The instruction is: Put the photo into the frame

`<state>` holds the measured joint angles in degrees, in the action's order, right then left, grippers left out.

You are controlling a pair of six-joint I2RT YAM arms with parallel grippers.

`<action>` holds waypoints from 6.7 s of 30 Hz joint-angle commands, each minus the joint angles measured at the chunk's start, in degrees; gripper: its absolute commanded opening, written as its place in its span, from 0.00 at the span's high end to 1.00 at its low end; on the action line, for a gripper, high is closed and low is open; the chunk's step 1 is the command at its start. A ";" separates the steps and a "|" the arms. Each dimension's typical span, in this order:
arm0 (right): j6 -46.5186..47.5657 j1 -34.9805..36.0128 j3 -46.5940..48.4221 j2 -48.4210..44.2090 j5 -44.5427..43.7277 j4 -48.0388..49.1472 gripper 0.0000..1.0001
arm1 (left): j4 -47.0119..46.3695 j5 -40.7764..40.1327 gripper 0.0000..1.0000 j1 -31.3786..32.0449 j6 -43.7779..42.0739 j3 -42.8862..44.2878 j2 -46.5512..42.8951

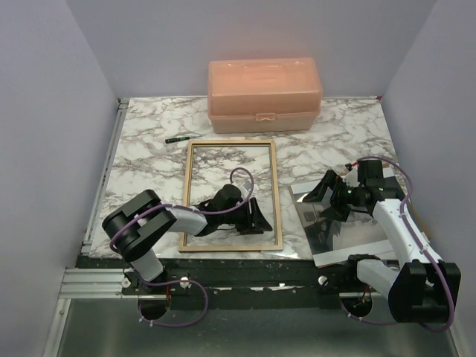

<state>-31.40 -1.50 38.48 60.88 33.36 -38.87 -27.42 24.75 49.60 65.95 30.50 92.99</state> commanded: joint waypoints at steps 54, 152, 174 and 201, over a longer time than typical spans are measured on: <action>-2.02 -0.08 -0.44 -5.15 6.15 0.05 0.00 | 26.31 -26.15 1.00 -14.01 8.90 -21.88 -54.64; -41.64 15.16 -30.90 4.52 -2.24 65.29 0.32 | 33.41 -9.28 0.23 -13.92 -3.17 -12.26 -50.90; -48.35 19.65 -28.93 23.61 -8.59 91.77 0.49 | 34.37 -8.93 0.24 -13.94 -4.00 -10.87 -50.33; -39.13 19.63 -16.52 10.05 -0.90 64.42 1.00 | 52.05 -13.96 0.24 -13.92 -8.58 -4.37 -60.53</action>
<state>-76.97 18.33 16.21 74.59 27.38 37.15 18.24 13.78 35.38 60.38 20.62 33.76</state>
